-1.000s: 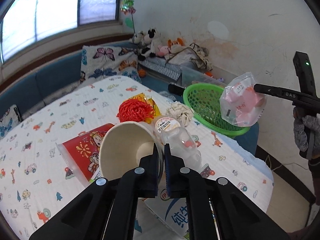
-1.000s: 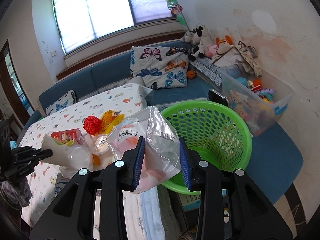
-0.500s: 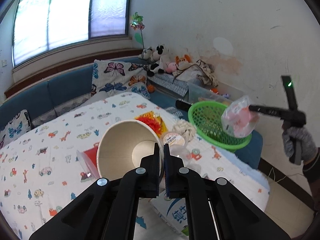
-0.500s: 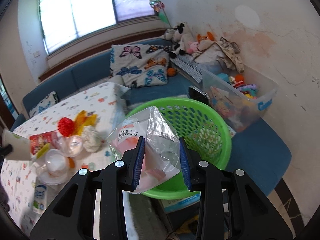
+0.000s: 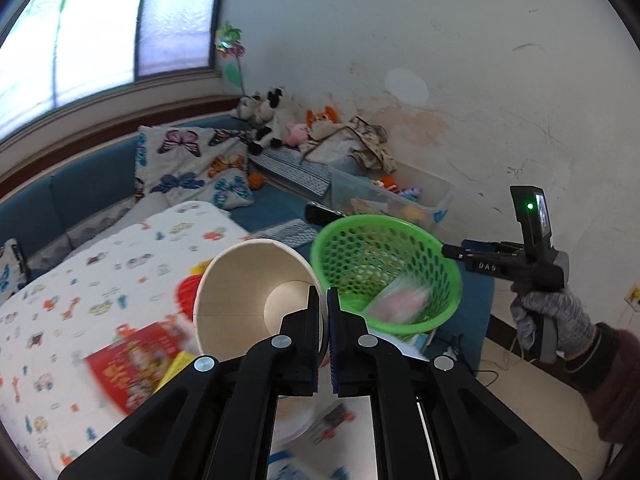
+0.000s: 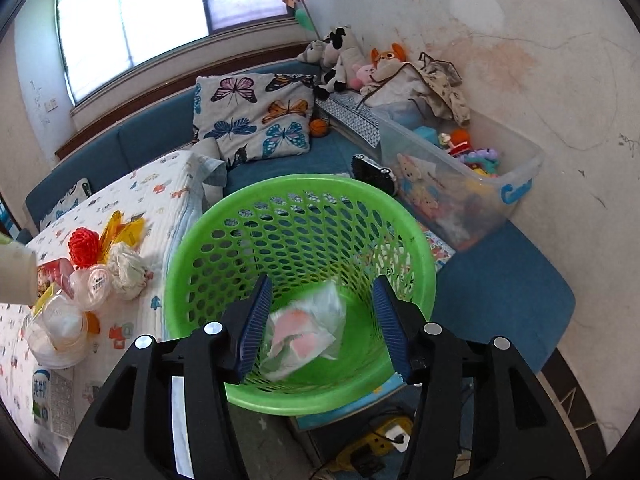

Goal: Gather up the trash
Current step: 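Drop the bag into the green basket while the left gripper grasps the paper cup, then move the white paper cup over the green basket and release it with the left gripper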

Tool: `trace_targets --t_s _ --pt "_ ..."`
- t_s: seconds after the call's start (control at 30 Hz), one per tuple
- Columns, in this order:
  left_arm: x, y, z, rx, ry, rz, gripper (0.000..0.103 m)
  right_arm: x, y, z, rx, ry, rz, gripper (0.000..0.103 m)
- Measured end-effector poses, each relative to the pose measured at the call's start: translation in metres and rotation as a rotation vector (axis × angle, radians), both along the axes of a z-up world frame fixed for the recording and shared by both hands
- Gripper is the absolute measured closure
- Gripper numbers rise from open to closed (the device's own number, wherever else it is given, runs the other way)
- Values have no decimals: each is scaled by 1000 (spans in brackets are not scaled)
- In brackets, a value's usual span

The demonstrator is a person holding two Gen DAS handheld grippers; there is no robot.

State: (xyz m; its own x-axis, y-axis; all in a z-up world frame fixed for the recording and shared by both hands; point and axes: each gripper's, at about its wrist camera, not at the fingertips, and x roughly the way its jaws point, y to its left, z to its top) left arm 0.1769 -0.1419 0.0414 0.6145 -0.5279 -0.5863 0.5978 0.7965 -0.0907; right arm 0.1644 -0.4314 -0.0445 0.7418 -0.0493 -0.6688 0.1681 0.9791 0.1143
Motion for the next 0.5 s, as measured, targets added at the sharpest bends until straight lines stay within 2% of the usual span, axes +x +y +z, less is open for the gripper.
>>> trace_targets --t_s 0.17,0.5 --pt "19 -43 -6 20 41 -45 99 -10 -9 2 5 -16 -4 38" --pt "58 -135 -45 81 178 -127 99 -30 -22 -1 5 -30 4 32"
